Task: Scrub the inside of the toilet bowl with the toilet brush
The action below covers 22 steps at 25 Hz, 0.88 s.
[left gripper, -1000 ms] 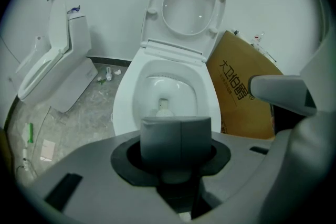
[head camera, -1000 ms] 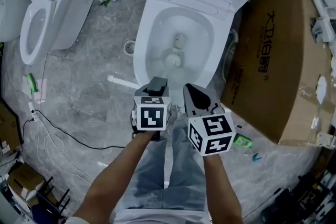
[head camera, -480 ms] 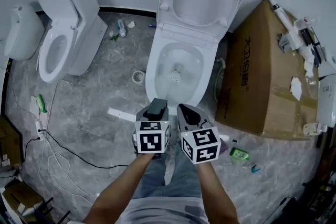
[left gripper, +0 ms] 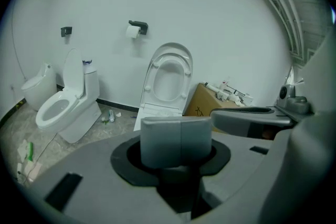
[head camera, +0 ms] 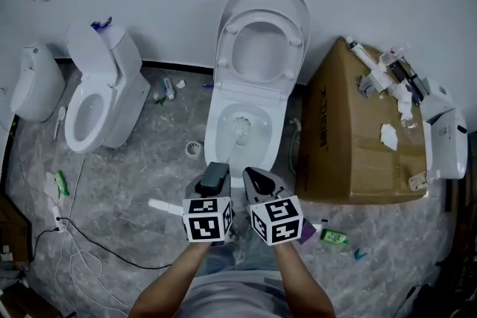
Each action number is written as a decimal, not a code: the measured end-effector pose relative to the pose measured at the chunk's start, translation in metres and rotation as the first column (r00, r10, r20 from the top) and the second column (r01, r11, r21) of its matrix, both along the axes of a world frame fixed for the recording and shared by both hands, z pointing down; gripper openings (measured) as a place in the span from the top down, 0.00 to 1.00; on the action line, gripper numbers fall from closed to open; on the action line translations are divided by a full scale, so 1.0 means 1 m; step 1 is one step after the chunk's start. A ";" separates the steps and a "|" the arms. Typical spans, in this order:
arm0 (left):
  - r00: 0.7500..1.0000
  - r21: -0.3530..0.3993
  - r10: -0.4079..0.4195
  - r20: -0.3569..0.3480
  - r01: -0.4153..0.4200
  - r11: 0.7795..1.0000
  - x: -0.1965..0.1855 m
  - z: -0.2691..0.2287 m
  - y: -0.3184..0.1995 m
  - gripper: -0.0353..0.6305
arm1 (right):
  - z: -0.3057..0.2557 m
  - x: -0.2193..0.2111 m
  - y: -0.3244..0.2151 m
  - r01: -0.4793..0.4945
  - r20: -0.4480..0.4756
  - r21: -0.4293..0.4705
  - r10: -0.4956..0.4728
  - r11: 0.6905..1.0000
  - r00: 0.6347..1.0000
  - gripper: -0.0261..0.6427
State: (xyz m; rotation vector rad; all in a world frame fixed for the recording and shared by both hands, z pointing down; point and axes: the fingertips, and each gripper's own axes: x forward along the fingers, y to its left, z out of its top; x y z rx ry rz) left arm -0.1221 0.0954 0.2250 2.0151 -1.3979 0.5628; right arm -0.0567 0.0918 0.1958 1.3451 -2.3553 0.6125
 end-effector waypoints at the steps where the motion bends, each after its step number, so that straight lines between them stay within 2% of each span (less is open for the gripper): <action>1: 1.000 0.009 0.004 0.000 -0.004 1.000 0.000 -0.008 0.004 0.71 | -0.008 0.000 0.003 0.000 -0.003 0.010 0.000 1.000 1.000 0.96; 6: 0.999 0.091 0.038 0.001 -0.038 0.995 0.006 -0.043 0.012 0.71 | -0.041 0.006 0.013 -0.006 -0.026 0.081 0.008 0.997 1.000 0.96; 12: 0.997 0.181 0.083 0.003 -0.082 0.980 0.019 -0.075 0.012 0.71 | -0.063 0.014 0.018 -0.033 -0.009 0.104 0.034 0.994 0.999 0.96; 22: 0.993 0.242 0.115 -0.001 -0.112 0.964 0.033 -0.089 0.012 0.71 | -0.072 0.023 0.022 -0.055 -0.015 0.128 0.057 0.990 0.998 0.96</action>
